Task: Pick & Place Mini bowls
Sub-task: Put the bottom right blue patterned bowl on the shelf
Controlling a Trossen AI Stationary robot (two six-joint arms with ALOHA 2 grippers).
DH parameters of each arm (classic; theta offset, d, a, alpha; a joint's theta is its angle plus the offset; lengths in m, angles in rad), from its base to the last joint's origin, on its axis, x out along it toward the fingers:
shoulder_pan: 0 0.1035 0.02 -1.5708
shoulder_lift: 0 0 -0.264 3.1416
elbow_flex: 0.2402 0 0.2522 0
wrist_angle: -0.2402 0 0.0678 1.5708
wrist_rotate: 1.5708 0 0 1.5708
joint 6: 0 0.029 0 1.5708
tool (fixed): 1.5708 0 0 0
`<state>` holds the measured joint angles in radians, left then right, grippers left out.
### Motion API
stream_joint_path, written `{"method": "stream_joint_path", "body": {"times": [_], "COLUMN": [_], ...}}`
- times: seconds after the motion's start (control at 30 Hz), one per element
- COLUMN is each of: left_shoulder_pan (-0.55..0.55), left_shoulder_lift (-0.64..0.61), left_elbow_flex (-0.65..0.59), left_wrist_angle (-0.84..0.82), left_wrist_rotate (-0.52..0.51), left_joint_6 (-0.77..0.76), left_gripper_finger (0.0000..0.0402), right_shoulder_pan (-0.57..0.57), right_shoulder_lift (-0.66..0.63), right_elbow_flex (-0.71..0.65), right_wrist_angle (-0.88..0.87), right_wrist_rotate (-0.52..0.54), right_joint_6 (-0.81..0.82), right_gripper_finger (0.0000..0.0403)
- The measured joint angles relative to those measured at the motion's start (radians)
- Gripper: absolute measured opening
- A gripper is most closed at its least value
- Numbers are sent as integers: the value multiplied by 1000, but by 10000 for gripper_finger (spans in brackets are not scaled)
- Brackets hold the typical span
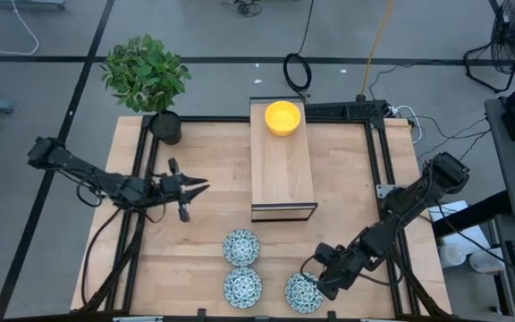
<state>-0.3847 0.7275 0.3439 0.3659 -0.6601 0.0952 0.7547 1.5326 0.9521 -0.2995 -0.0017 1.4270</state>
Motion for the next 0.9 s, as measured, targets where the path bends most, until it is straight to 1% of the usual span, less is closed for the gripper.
{"method": "stream_joint_path", "body": {"times": [0.17,0.27,0.33,0.47,0.57,0.73,0.9], "left_shoulder_pan": [0,0,0,0,0,0,0], "left_shoulder_lift": [26,26,26,26,26,26,26], "left_elbow_flex": [0,0,0,0,0,0,0], "left_wrist_angle": [30,29,30,29,29,29,29], "left_wrist_rotate": [0,0,0,0,0,0,0], "left_joint_6": [0,0,-4,-3,-3,-1,4], "left_gripper_finger": [76,76,76,76,76,76,76], "right_shoulder_pan": [0,-3,-7,-15,-21,-34,-35], "right_shoulder_lift": [22,51,75,110,120,110,104], "right_elbow_flex": [-4,-5,-5,-5,-5,-5,-5], "right_wrist_angle": [-8,19,47,48,37,40,47], "right_wrist_rotate": [0,-5,-30,-54,-53,-53,-55], "right_joint_6": [-11,-29,-34,-18,2,26,13], "right_gripper_finger": [185,185,185,185,177,138,68]}}
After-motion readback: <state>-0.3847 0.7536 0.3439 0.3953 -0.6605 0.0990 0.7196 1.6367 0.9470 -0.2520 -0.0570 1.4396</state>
